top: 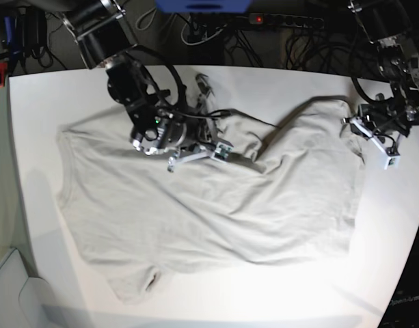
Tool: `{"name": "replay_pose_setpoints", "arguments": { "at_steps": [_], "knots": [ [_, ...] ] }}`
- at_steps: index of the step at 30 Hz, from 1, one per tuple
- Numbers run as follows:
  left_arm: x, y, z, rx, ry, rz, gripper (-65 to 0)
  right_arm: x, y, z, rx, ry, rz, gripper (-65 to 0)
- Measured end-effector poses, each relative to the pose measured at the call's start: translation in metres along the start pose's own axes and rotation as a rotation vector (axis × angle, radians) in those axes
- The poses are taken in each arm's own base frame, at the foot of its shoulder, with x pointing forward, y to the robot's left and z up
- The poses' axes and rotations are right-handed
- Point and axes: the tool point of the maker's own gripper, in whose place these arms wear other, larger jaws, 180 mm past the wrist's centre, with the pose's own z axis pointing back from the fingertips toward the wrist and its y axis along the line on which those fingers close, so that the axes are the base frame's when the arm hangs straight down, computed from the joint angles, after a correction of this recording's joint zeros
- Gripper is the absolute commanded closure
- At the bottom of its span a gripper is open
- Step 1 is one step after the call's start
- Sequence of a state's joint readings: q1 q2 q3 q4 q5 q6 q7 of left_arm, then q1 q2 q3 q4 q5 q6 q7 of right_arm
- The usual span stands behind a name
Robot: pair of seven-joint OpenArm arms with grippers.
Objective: Layout the t-shirt on the table in an organized manner, then fold the t-shirt properly
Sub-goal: 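Pull the shoulder fabric with the right gripper outward, spreading the shirt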
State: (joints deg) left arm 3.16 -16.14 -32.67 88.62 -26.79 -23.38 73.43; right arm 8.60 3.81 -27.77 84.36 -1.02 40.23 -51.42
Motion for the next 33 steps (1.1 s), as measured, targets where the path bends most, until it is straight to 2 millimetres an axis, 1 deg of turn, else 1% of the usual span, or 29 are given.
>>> {"name": "replay_pose_setpoints", "arguments": {
  "at_steps": [1, 4, 7, 9, 11, 15, 16, 17, 18, 20, 22, 23, 24, 26, 28, 30, 33],
  "knots": [
    [0.000, 0.000, 0.000, 0.000, 0.000, 0.000, 0.0, 0.002, -0.003, 0.005, -0.017, -0.007, 0.011, 0.0],
    [-0.001, 0.000, 0.000, 0.002, 0.002, 0.000, 0.0, 0.017, -0.014, 0.025, -0.077, -0.064, 0.047, 0.0],
    [0.001, 0.000, 0.000, -0.001, -0.002, 0.000, 0.0, 0.027, -0.018, 0.039, -0.110, -0.093, 0.069, 0.0],
    [0.000, 0.000, 0.000, 0.001, 0.000, 0.000, 0.0, 0.027, -0.021, 0.047, -0.129, -0.087, 0.070, 0.0],
    [0.000, 0.000, 0.000, 0.001, 0.000, 0.000, 0.0, 0.026, -0.029, 0.061, -0.172, -0.099, 0.058, 0.0],
    [0.001, 0.000, 0.000, 0.000, -0.002, 0.000, 0.0, 0.025, -0.050, 0.094, -0.277, -0.150, 0.016, 0.0],
    [0.000, -0.001, 0.000, -0.001, -0.003, 0.000, 0.0, 0.021, -0.054, 0.103, -0.298, -0.166, -0.001, 0.0],
    [0.001, 0.000, 0.001, 0.001, -0.003, 0.000, 0.0, 0.013, -0.057, 0.110, -0.316, -0.165, -0.014, 0.0],
    [0.001, 0.001, 0.001, 0.002, -0.004, -0.001, 0.0, -0.001, -0.062, 0.115, -0.339, -0.139, -0.031, 0.0],
    [0.003, 0.006, 0.004, 0.010, -0.015, 0.014, 0.0, -0.039, -0.066, 0.120, -0.368, -0.064, -0.098, 0.0],
    [0.004, 0.017, 0.010, 0.032, -0.033, 0.045, 0.0, -0.077, -0.065, 0.126, -0.384, -0.002, -0.178, 0.0],
    [0.005, 0.021, 0.012, 0.040, -0.039, 0.055, 0.0, -0.094, -0.068, 0.132, -0.408, 0.019, -0.211, 0.0],
    [0.006, 0.025, 0.014, 0.047, -0.044, 0.063, 0.0, -0.106, -0.072, 0.139, -0.434, 0.017, -0.240, 0.0],
    [0.010, 0.028, 0.016, 0.054, -0.047, 0.069, 0.0, -0.123, -0.078, 0.151, -0.476, 0.015, -0.283, 0.0],
    [0.021, 0.032, 0.022, 0.057, -0.078, 0.067, 0.0, -0.142, -0.080, 0.162, -0.500, 0.035, -0.313, 0.0],
    [0.027, 0.039, 0.026, 0.078, -0.092, 0.061, 0.0, -0.161, -0.087, 0.175, -0.543, 0.075, -0.338, 0.0],
    [0.035, 0.036, 0.027, 0.072, -0.105, 0.062, 0.0, -0.175, -0.100, 0.194, -0.607, 0.083, -0.380, 0.0]
  ]
}}
